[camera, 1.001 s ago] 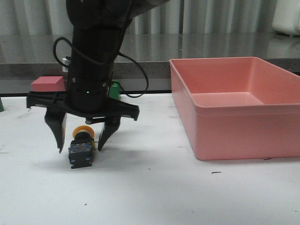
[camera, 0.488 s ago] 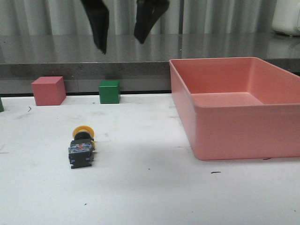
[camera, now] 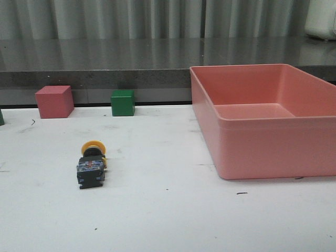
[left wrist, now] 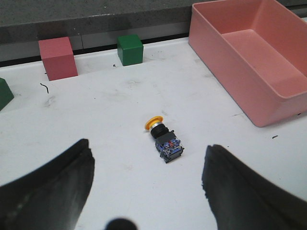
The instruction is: Place and stand button with both arms
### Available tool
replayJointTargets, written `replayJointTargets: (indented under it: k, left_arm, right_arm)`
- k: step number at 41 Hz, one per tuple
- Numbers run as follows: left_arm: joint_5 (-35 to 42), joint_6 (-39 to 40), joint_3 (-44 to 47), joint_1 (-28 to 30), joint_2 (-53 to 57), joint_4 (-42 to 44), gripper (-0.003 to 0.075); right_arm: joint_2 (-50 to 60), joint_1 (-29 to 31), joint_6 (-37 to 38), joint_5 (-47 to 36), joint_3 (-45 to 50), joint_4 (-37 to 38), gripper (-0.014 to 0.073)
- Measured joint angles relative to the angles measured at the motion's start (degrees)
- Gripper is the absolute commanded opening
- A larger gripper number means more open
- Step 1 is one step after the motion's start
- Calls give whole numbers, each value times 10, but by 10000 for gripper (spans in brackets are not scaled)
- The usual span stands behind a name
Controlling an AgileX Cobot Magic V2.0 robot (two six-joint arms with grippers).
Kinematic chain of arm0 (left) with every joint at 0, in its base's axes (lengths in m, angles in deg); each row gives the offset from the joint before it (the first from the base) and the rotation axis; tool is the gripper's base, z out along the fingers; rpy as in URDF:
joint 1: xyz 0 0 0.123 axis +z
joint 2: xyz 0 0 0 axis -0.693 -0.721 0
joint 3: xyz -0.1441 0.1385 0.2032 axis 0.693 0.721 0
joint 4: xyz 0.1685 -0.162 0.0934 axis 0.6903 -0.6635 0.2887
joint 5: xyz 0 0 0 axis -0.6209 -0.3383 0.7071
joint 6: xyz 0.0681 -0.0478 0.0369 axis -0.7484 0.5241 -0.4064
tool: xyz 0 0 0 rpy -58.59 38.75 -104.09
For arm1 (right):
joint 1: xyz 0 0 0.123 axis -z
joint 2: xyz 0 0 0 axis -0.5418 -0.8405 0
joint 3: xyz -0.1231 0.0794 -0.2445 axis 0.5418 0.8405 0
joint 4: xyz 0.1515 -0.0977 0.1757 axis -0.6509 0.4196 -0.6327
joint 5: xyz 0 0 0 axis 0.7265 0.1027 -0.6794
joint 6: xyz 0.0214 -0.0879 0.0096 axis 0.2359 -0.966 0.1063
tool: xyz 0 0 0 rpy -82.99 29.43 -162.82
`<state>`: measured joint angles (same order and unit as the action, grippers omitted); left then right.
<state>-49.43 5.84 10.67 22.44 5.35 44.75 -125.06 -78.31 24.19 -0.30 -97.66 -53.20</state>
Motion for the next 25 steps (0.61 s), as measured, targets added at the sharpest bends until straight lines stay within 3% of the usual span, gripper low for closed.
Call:
replayJointTargets:
  k: [11, 25]
  left_arm:
    - [0, 0, 0, 0, 0, 0, 474]
    - [0, 0, 0, 0, 0, 0, 473]
  right_arm:
    - [189, 0, -87, 18, 74, -52, 500]
    - [215, 0, -104, 50, 87, -77, 500]
